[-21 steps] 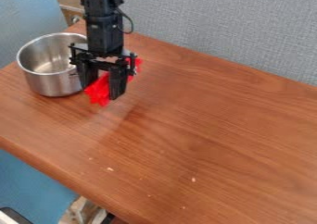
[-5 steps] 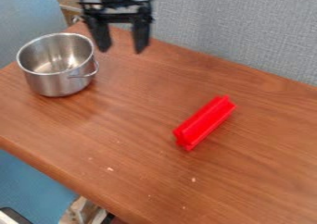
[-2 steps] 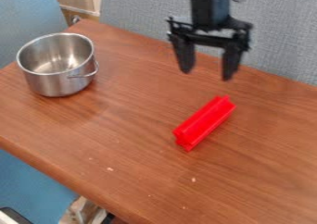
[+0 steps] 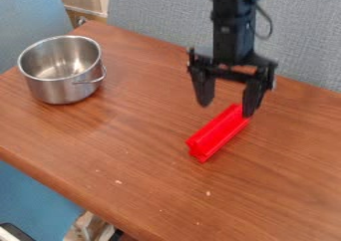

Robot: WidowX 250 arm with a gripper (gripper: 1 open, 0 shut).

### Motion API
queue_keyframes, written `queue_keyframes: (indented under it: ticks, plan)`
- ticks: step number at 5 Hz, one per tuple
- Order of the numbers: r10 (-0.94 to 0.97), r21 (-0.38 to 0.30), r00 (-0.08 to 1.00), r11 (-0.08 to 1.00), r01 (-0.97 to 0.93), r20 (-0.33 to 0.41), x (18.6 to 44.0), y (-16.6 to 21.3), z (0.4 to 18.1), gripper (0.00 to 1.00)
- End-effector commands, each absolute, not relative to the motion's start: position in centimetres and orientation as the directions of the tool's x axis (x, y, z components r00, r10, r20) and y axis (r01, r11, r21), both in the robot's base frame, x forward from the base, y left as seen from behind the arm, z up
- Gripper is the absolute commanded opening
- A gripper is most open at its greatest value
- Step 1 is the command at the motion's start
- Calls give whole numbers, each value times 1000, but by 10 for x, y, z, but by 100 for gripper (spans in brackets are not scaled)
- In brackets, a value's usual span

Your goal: Put the red object in the metal pot

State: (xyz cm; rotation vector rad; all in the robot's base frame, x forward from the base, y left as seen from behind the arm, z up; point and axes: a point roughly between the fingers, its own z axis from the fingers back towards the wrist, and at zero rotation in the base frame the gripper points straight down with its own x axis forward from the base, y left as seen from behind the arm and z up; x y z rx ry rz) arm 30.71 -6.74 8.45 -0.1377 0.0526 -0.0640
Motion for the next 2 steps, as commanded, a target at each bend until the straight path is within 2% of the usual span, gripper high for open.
queue_keyframes:
  ticks: [1, 2]
  plan:
    - [-81, -128, 996, 989, 77, -24, 309, -72, 81, 100]
    - [-75, -124, 997, 990, 71, -32, 310, -70, 72, 100]
